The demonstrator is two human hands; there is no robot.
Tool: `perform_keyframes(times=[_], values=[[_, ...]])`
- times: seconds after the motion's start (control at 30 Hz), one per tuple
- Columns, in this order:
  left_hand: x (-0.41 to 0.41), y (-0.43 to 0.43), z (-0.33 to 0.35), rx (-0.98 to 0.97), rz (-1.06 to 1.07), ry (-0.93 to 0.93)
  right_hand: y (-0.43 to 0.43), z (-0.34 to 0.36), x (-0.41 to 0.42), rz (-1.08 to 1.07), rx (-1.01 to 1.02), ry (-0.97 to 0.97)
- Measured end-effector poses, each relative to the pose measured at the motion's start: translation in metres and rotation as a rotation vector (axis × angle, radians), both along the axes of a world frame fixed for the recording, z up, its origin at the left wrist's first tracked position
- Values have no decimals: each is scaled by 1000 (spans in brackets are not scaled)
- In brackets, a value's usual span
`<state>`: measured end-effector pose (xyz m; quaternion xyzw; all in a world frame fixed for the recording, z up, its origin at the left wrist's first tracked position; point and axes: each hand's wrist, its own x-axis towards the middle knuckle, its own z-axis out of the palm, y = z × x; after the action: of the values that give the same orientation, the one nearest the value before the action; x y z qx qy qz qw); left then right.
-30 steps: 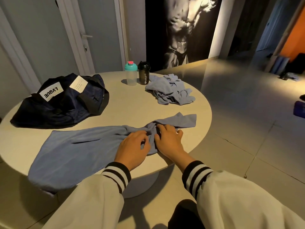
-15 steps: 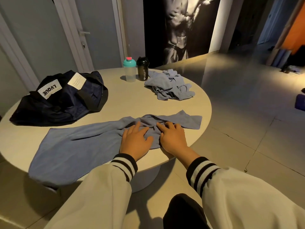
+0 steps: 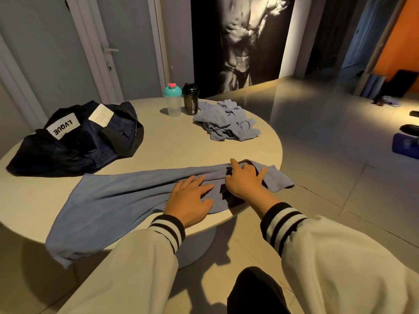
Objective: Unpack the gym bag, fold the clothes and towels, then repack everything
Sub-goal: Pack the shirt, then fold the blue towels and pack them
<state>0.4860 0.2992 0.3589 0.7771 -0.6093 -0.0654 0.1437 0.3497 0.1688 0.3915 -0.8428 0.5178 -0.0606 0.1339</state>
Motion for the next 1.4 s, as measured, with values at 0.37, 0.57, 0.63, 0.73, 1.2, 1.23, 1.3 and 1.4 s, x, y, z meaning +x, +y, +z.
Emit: perform_keyframes(times=[0.37, 0.57, 0.63, 0.73, 1.2, 1.23, 1.3, 1.4], values=[[4, -6, -4, -38, 55, 9, -29, 5, 44, 61, 21, 87], [5, -1, 1, -85, -33, 35, -29, -16, 42, 148, -113, -158], [4, -2, 3, -58, -35, 21, -23, -22, 33, 109, -181, -203], [2, -2, 6, -7, -25, 8, -14, -26, 17, -24, -201, -149], [-51, -38, 18, -6, 69, 10, -4, -26, -46, -209, 48, -223], [-50, -40, 13, 46, 107, -5, -5, -25, -48, -226, 106, -230], [-50, -45, 8, 158, 106, -37, -9, -24, -48, -230, 157, -200], [-52, -52, 6, 158, 67, 11, -12, -19, -44, -222, 96, -100]])
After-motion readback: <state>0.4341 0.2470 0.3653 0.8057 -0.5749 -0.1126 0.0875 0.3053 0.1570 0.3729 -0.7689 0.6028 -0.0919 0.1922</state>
